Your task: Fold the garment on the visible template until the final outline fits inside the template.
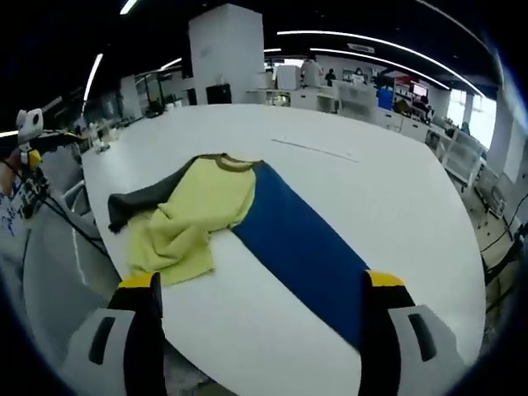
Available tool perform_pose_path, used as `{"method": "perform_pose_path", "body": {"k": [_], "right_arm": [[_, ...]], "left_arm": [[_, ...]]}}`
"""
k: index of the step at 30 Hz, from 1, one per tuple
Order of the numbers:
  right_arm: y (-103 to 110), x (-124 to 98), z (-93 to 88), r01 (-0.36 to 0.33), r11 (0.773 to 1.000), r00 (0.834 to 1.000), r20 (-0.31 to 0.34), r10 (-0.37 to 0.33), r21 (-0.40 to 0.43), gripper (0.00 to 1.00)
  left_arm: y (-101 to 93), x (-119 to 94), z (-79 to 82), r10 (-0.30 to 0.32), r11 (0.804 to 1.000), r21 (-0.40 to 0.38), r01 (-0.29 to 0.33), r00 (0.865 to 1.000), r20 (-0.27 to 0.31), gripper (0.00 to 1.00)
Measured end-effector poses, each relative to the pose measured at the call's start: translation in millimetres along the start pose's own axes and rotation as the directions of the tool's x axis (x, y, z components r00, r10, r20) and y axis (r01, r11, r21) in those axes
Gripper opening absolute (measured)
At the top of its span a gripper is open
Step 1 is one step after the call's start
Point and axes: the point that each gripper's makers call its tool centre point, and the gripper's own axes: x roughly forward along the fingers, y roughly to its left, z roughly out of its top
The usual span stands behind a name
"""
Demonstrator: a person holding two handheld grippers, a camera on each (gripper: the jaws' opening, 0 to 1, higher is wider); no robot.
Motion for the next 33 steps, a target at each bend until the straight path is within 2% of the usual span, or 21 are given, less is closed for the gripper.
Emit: {"method": "perform_pose_path", "body": {"k": [7,13,17,22,25,29,33], "right_arm": [[20,-6,24.3,-0.045,0.998,0.998,0.041,0.047,-0.033,1.00],[36,-13,35.8,-0.079,0.994,0.996,0.044,0.082,-0.079,1.00],[45,-16,45.6,-0.102,0.990,0.991,0.078,0.110,-0.098,1.00],[55,-20,49.7,-0.117,0.985,0.989,0.078,0.128,-0.128,1.00],[71,-24,55.9,-0.166,0.979,0.979,0.096,0.178,-0.115,1.00],[81,-27,61.2,-0.149,0.973,0.982,0.089,0.166,-0.174,1.00],[86,-31,64.0,-0.146,0.972,0.982,0.089,0.164,-0.186,1.00]], "left_arm": [[2.1,-1,0.2,0.003,1.000,-0.004,-0.003,1.000,0.006,0.88],[1.5,-1,-1.7,-0.002,1.000,-0.008,0.002,1.000,0.003,0.89],[1.8,0,-2.9,-0.004,1.000,-0.007,0.004,1.000,-0.004,0.90],[0.9,0,-0.6,-0.012,1.000,0.002,0.012,1.000,-0.003,0.91],[0.3,1,0.3,-0.017,1.000,0.002,0.017,1.000,-0.003,0.91],[-0.9,1,0.7,-0.025,1.000,0.007,0.025,1.000,-0.006,0.93],[-3.2,2,3.3,-0.033,0.999,0.019,0.033,0.999,-0.004,0.95]]}}
